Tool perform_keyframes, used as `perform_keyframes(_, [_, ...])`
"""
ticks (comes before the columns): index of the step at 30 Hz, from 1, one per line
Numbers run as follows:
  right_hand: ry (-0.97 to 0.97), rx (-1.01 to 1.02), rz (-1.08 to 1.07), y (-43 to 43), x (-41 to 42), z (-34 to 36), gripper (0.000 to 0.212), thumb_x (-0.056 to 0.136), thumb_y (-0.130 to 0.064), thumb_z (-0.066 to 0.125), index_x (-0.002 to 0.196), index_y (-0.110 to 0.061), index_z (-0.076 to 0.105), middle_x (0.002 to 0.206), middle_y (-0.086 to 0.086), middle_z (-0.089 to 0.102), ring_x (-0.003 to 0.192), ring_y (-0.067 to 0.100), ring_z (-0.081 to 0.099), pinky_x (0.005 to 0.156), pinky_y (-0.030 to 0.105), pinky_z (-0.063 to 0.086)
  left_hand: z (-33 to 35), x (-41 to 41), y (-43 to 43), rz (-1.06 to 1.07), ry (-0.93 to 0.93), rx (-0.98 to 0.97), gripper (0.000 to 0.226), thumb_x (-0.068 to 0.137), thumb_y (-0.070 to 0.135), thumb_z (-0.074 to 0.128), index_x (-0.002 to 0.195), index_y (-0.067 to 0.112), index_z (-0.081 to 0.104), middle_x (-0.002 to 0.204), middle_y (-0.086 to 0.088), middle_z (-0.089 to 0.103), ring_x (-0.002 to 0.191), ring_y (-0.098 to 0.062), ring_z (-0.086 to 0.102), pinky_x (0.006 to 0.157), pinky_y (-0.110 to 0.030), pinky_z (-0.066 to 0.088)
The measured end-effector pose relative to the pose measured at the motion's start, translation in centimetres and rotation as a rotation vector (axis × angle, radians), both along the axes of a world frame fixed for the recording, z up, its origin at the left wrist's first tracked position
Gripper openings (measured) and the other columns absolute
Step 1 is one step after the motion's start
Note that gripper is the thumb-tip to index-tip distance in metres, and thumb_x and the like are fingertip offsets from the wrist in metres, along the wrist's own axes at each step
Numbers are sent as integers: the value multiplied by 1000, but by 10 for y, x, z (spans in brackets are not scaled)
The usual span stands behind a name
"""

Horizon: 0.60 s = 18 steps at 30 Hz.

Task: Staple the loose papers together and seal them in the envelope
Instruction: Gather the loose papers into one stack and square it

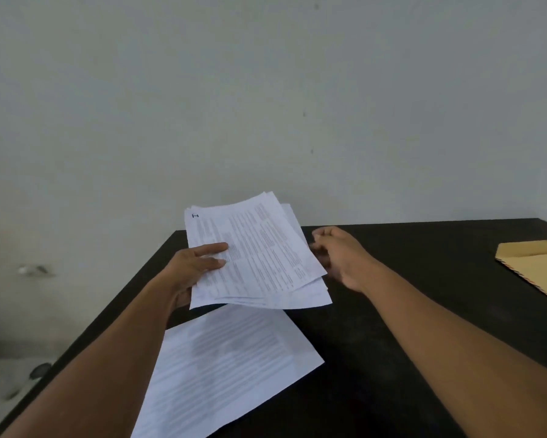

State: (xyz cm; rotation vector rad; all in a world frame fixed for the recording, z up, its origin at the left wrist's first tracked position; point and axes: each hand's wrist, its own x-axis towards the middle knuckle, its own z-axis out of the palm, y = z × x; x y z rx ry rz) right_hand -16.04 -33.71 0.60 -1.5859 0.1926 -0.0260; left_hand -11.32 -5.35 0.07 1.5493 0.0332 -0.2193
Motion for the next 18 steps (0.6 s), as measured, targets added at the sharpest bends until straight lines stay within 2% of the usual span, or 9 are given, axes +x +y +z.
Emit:
perform_keyframes(3, [68, -328, 77, 30, -16, -22, 15, 102, -24, 44, 108, -14, 54, 93, 12, 66, 64, 20, 62, 47, 29, 46, -4, -23, 37, 105, -56, -42, 35, 89, -9, 65, 120, 5, 71, 124, -12, 65, 91, -22, 70, 56, -22, 59])
perform_keyframes(6, [168, -375, 293, 53, -38, -50, 19, 102, -23, 46, 112, -10, 56, 89, 14, 69, 58, 22, 64, 45, 30, 42, -12, -42, 61, 173, -51, -100, 39, 88, -10, 65, 125, 3, 68, 118, -14, 68, 74, -15, 75, 54, -22, 59])
perform_keyframes(9, [230, -471, 366, 66, -52, -73, 20, 99, -25, 52, 111, -10, 57, 90, 13, 72, 64, 23, 68, 52, 32, 50, -19, -54, 71, 204, -46, -116, 39, 90, -10, 63, 127, 3, 65, 99, -3, 68, 58, -3, 72, 48, -15, 54])
perform_keyframes(11, [189, -568, 314, 66, -48, -83, 19, 95, -29, 58, 106, -14, 60, 89, 9, 72, 68, 19, 68, 57, 32, 53, -20, -58, 71, 204, -54, -119, 40, 91, -10, 62, 128, 2, 64, 97, 0, 66, 56, 0, 71, 46, -13, 52])
perform_keyframes(14, [123, -841, 302, 52, -38, -83, 27, 85, -43, 69, 105, -27, 62, 107, -1, 65, 90, 14, 65, 74, 30, 52, -21, -59, 69, 175, -43, -116, 40, 90, -9, 63, 128, 3, 65, 104, -3, 67, 60, -6, 73, 47, -16, 54])
perform_keyframes(16, [112, -1033, 309, 38, -34, -81, 40, 82, -47, 71, 116, -28, 62, 122, -1, 60, 106, 17, 60, 90, 34, 51, -21, -57, 65, 157, -27, -135, 40, 90, -9, 63, 128, 4, 66, 105, -5, 68, 65, -12, 75, 49, -20, 56])
perform_keyframes(18, [120, -1244, 270, 25, -33, -82, 50, 81, -54, 69, 124, -32, 61, 136, 1, 50, 123, 23, 50, 102, 42, 44, -23, -52, 59, 137, -26, -147, 40, 90, -9, 63, 127, 4, 66, 105, -5, 68, 65, -14, 75, 50, -21, 57])
